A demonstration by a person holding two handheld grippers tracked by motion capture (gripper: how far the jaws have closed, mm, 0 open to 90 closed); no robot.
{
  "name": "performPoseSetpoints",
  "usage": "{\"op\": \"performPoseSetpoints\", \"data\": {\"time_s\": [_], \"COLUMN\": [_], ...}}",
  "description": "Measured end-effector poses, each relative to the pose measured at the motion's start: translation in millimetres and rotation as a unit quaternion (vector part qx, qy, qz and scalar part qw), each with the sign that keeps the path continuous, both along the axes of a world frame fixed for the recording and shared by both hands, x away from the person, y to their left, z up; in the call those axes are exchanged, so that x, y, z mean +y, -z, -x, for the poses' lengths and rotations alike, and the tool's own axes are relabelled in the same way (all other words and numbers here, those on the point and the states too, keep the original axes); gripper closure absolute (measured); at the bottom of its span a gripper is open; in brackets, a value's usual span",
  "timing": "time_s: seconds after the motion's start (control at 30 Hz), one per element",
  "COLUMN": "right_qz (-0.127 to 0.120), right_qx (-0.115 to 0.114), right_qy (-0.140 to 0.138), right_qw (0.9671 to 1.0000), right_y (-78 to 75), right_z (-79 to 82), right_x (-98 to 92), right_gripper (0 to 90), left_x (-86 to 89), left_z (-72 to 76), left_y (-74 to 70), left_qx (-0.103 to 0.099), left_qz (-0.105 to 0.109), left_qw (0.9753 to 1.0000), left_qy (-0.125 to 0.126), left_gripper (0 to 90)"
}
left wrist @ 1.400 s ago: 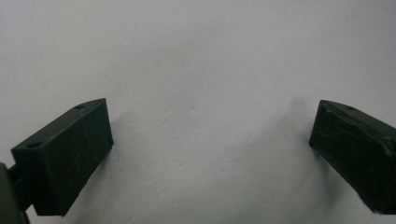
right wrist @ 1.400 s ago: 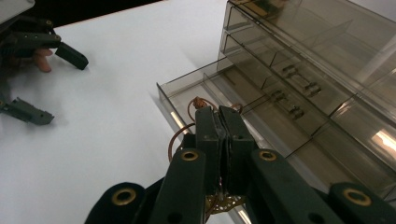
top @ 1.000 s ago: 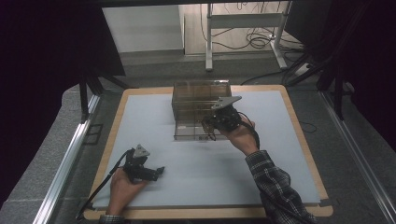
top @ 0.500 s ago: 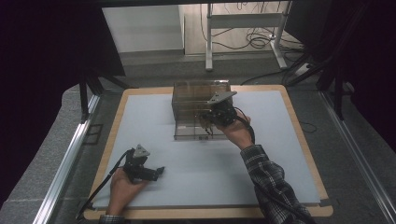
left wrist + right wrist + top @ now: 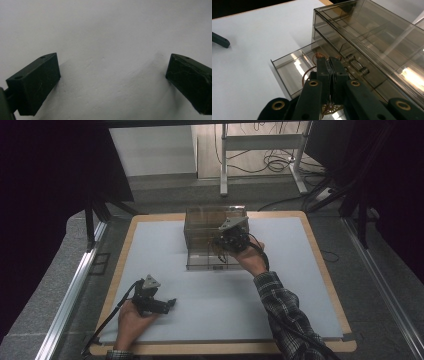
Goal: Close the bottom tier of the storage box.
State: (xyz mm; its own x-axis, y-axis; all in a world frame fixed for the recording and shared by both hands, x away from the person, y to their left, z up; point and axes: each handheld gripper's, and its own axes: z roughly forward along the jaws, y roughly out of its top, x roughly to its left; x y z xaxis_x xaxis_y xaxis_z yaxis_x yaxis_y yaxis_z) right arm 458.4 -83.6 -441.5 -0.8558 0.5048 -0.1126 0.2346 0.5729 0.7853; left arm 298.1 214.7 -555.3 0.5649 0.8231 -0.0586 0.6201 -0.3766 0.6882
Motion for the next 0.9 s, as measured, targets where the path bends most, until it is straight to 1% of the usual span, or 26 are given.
{"op": "performPoseSetpoints", "data": {"time_s": [0.2,0.4,0.5,0.67,0.73,0.9], "right_qz": [0.006,0.010,0.013,0.012,0.015,0.013], "right_qx": [-0.002,0.001,0.007,0.015,0.015,0.025], "right_qy": [0.000,0.000,0.000,-0.002,-0.004,-0.004], "right_qw": [1.0000,0.9999,0.9999,0.9998,0.9998,0.9996], "right_y": [6.2,13.2,17.4,23.0,25.3,30.1], "right_z": [-4.8,-6.3,-6.9,-6.9,-6.5,-4.9], "right_x": [2.8,4.0,3.6,2.9,2.8,2.3], "right_gripper": [86.4,86.4,86.4,86.4,86.4,86.4], "left_x": [0.0,0.1,0.2,0.2,0.0,0.0], "left_z": [0.0,0.0,-0.1,0.0,0.0,0.0], "left_y": [0.2,-0.1,-0.1,-0.1,0.0,-0.1], "left_qx": [-0.001,0.000,0.000,0.000,0.000,0.000], "left_qz": [0.000,0.000,-0.001,-0.001,0.000,0.000], "left_qw": [1.0000,1.0000,1.0000,1.0000,1.0000,1.0000], "left_qy": [0.000,0.000,0.000,0.000,0.000,0.000], "left_gripper": [0.0,0.0,0.0,0.0,0.0,0.0]}}
